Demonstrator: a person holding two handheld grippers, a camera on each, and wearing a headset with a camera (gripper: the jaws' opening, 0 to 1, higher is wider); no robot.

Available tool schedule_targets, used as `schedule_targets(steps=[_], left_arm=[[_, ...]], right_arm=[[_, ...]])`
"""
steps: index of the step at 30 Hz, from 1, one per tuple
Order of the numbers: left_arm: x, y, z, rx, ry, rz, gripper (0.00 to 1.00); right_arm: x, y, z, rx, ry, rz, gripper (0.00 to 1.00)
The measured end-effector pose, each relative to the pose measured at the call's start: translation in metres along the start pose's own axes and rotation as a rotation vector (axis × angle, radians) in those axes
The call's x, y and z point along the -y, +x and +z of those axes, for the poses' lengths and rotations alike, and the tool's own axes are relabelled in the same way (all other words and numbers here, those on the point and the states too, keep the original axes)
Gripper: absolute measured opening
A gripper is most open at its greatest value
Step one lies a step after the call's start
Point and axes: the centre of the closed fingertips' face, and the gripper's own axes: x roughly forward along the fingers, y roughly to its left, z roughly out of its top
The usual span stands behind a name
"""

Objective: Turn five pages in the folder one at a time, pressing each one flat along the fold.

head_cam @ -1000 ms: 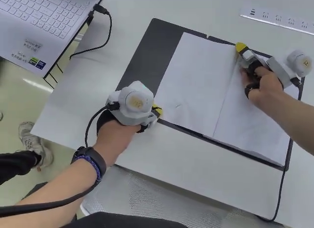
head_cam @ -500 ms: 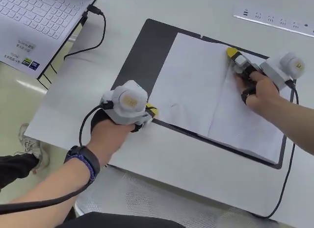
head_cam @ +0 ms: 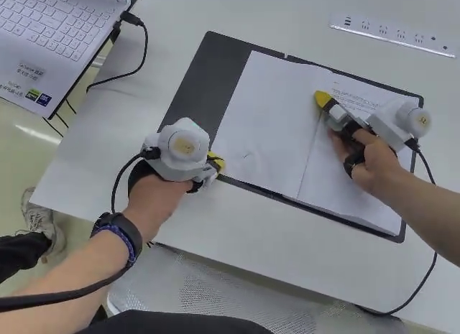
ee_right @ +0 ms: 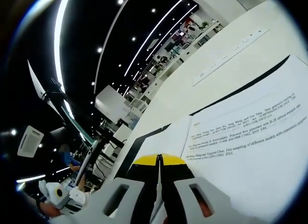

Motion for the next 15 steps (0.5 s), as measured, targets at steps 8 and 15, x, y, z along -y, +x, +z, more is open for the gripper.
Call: schedule_targets(steps=[8, 15], left_arm=[[-0.001, 0.0, 0.0, 0.001, 0.001, 0.001, 0.0], [-0.002, 0.001, 0.0, 0.0, 0.001, 0.003, 0.0]], right_arm=[[-0.014, -0.012, -0.012, 0.01, 0.017, 0.01, 0.0], [-0.021, -0.024, -0.026, 0.01, 0.022, 0.022, 0.0]])
